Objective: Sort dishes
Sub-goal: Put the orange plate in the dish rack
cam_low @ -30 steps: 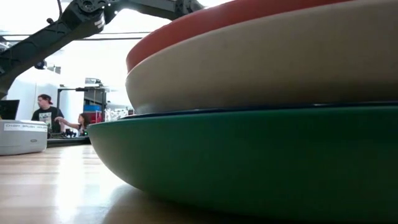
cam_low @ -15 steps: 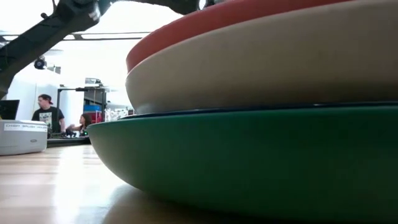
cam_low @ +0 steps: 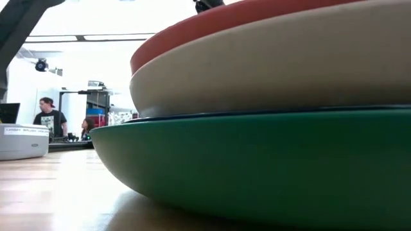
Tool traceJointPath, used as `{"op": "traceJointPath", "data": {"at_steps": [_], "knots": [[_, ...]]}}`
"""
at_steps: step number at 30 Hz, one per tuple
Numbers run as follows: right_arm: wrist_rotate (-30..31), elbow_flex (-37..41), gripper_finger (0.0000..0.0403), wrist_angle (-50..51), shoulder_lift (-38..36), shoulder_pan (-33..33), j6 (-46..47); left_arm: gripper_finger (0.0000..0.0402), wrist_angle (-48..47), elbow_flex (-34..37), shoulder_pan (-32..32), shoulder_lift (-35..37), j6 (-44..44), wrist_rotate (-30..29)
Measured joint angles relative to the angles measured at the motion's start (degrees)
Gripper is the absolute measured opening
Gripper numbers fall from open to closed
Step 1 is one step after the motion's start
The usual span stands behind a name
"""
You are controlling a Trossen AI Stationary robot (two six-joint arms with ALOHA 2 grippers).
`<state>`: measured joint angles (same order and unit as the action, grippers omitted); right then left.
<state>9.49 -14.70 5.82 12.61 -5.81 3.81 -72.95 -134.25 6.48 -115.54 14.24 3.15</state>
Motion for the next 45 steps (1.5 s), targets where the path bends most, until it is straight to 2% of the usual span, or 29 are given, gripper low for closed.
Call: {"op": "traceJointPath", "data": {"at_steps": [5, 9, 12, 16, 22, 25, 27, 32, 38, 41, 45], "knots": [[-0.51, -0.04, 0.0, -15.35, 10.31, -1.45, -0.71, 0.0159, -7.43, 0.13, -4.43, -0.1, 2.08, 0.74], [-0.48, -2.4, 0.0, -21.15, 19.65, -3.02, -0.41, 0.0156, -10.17, 0.94, -6.93, -0.16, 5.35, 3.19], [-0.19, -6.1, 0.0, -22.7, 27.18, -4.79, 0.59, 0.0155, -10.92, 2.08, -7.74, 0.46, 7.74, 5.72], [3.51, -12.4, 0.0, -22.28, 37.03, -8.88, 0.48, 0.0155, -10.81, 5.16, -7.56, 3.11, 8.38, 5.81], [14.78, -22.94, 0.0, -12.9, 46.97, -16.14, 2.05, 0.0155, -8.97, 13.91, -7.03, 11.73, 8.59, 5.68], [20.28, -27.95, 0.0, -5.53, 50.83, -19.07, 3.89, 0.0155, -3.79, 20.01, -6.8, 18.37, 4.93, 2.43], [22.06, -30.97, 0.0, -2.13, 52.67, -20.38, 5.87, 0.0155, 1.5, 25.94, -7.37, 22.47, 3.76, 2.27], [22.07, -35.82, 0.0, 6.19, 55.63, -22.93, 12.94, 0.0155, 13.26, 43.59, -10.16, 30.84, 3.14, 2.5], [21.03, -39.27, 0.0, 16.78, 57.31, -25.56, 26.64, 0.0155, 34.16, 63.24, -13.87, 38.13, 2.66, 2.33], [18.34, -40.14, 0.0, 20.21, 57.78, -26.68, 33.95, 0.0155, 40.44, 68.44, -14.36, 39.26, 4.34, 2.36], [17.04, -40.27, 0.0, 22.3, 58.2, -28.23, 39.91, 0.0155, 44.17, 71.88, -14.3, 39.06, 4.55, 2.23]]}}
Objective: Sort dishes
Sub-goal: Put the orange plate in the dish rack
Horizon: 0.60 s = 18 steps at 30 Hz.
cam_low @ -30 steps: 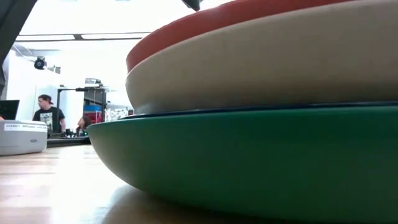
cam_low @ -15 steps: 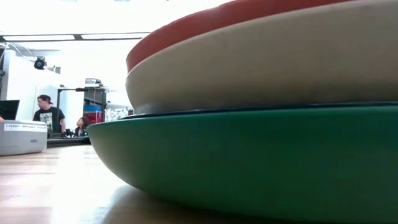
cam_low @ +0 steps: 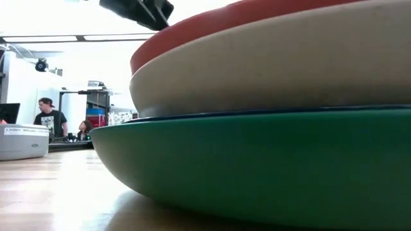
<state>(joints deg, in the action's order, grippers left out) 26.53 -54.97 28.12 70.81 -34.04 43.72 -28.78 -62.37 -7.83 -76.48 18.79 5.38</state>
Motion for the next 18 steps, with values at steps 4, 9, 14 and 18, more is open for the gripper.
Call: {"op": "traceJointPath", "data": {"at_steps": [4, 9, 14, 18], "knots": [[-0.61, 0.09, 0.0, 0.35, 1.72, -1.01, -0.1, 0.0155, 4.81, 3.24, -0.12, -0.1, 0.29, 0.1], [-5.6, -0.8, 0.0, 0.43, 5.97, -0.83, -0.55, 0.0155, 10.37, 6.98, -0.4, 0.01, 0.36, 0.4], [-6.04, -2.36, 0.0005, 0.48, 11.44, -0.83, -1.27, 0.0155, 14.0, 9.97, -0.4, 0.01, -0.22, 0.77], [-6.08, -4.23, 0.004, 0.48, 15.4, -0.83, -1.61, 0.0155, 17.07, 11.27, -0.4, -0.05, -0.24, 0.76]]}}
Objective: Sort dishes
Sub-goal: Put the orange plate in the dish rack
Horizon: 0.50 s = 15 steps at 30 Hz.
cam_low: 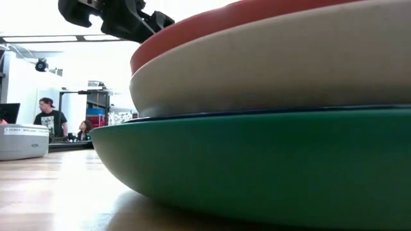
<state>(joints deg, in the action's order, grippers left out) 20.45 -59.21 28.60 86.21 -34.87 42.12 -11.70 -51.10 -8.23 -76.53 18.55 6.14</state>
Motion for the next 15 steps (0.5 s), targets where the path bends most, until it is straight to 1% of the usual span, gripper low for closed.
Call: {"op": "traceJointPath", "data": {"at_steps": [6, 9, 12, 15], "knots": [[0.04, -3.25, 0.0119, 0.45, 4.64, 0.0, -0.48, 0.0155, 6.73, 4.01, 0.0, -0.04, -1.03, 0.1], [0.02, -4.75, 0.0152, 2.16, 6.94, 0.0, -0.23, 0.0155, 10.94, 6.46, 0.0, -0.04, -0.99, 0.1], [0.18, -6.19, 0.0175, 4.58, 9.39, 0.42, 1.4, 0.0155, 12.17, 7.5, 0.04, -0.04, -0.19, -0.06], [0.25, -6.88, 0.0188, 5.64, 11.56, 1.65, 2.79, 0.0155, 12.73, 7.51, 0.07, -0.01, -0.13, -0.69]]}}
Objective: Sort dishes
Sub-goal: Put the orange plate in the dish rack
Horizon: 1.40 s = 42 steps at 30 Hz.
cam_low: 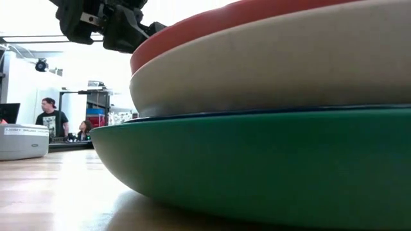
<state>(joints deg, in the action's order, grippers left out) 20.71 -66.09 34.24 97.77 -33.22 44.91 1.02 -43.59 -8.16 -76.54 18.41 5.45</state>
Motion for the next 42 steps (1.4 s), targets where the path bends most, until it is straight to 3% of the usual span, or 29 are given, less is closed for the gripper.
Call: {"op": "traceJointPath", "data": {"at_steps": [6, 15, 26, 36, 42], "knots": [[-2.51, -0.24, 0.0188, -0.05, 1.71, 2.63, 0.22, 0.0155, 0.06, 0.0, -0.02, 0.01, 0.06, -0.03], [-7.48, -0.24, 0.0147, -0.26, 1.87, 5.56, -0.24, 0.0155, 0.15, 0.13, 0.0, -0.05, 0.11, -0.08], [-7.73, -0.17, 0.0101, -1.36, 2.59, 5.87, -1.34, 0.0155, 0.39, 0.24, 0.0, -0.12, 0.13, -0.11], [-9.31, -0.21, 0.0012, -2.27, 4.88, 6.45, -2.23, 0.0155, 0.36, 0.24, 0.0, -0.12, 0.13, -0.13], [-8.6, -0.65, 0.0005, -1.48, 3.84, 6.44, -3.43, 0.0155, 0.36, 0.24, 0.0, -0.14, 0.13, -0.15]]}}
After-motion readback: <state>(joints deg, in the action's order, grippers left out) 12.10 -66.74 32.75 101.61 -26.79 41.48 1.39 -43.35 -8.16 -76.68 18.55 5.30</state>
